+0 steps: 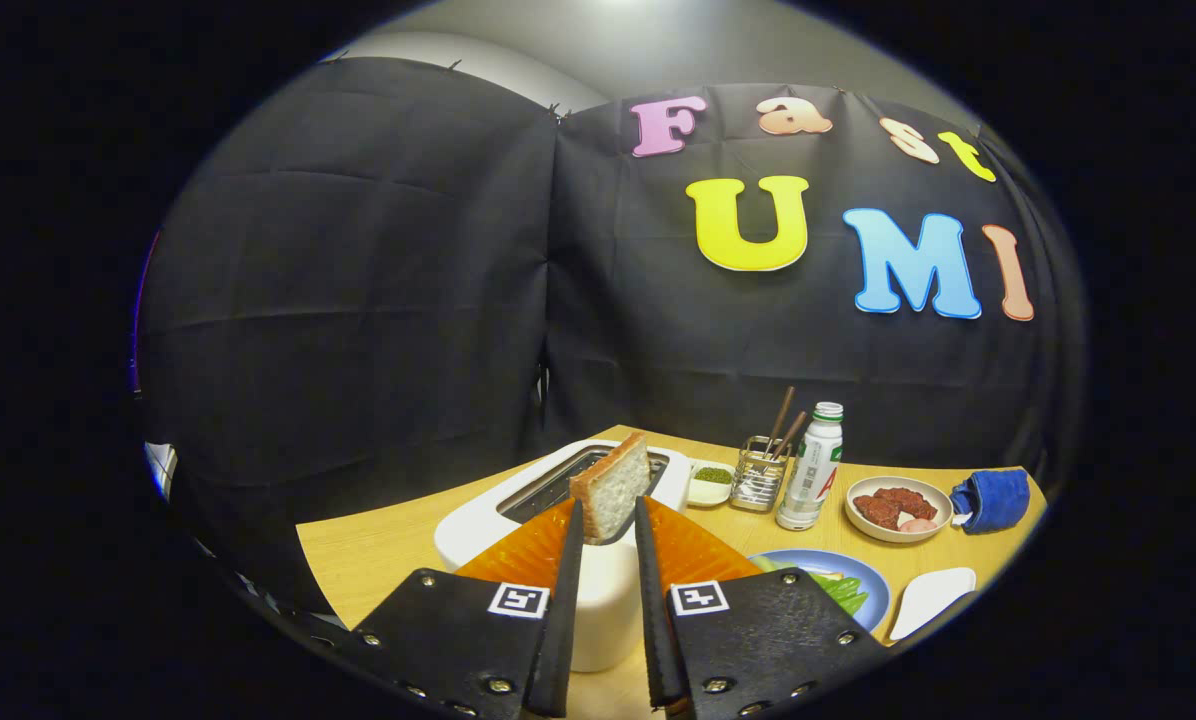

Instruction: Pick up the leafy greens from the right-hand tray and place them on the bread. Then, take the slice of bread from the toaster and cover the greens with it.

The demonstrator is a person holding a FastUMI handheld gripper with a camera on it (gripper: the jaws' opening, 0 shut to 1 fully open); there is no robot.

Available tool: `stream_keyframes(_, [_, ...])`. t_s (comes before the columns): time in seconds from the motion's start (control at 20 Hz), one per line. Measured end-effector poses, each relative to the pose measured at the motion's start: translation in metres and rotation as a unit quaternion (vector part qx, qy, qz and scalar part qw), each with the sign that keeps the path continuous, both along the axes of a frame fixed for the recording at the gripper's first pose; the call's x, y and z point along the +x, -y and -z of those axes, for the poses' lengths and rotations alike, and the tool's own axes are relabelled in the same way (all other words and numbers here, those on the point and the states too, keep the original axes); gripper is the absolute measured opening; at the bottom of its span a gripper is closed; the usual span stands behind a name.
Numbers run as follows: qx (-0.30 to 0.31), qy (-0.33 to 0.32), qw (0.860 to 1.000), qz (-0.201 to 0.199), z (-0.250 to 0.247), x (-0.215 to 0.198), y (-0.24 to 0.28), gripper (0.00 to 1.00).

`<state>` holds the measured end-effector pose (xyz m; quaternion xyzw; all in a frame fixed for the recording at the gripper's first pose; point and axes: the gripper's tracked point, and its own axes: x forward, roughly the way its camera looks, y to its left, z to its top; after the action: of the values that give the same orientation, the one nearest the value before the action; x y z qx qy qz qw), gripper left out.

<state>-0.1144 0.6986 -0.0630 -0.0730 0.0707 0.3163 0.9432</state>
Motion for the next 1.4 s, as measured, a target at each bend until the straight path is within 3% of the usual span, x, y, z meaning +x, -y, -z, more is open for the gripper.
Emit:
stream_keyframes(0.7, [-0.002, 0.013, 0.996, 0.083, 0.005, 0.036, -0.027, 0.3])
stream_keyframes(0.8, [-0.008, 0.017, 0.996, 0.087, 0.008, 0.045, -0.031, 0.16])
stream_keyframes(0.95, [0.001, 0.024, 0.996, 0.09, 0.013, 0.048, -0.028, 0.1])
stream_keyframes(1.0, [0.006, 0.021, 0.996, 0.088, 0.007, 0.046, -0.03, 0.04])
stream_keyframes(1.4, [0.036, 0.028, 0.995, 0.085, -0.036, 0.045, -0.027, 0.04])
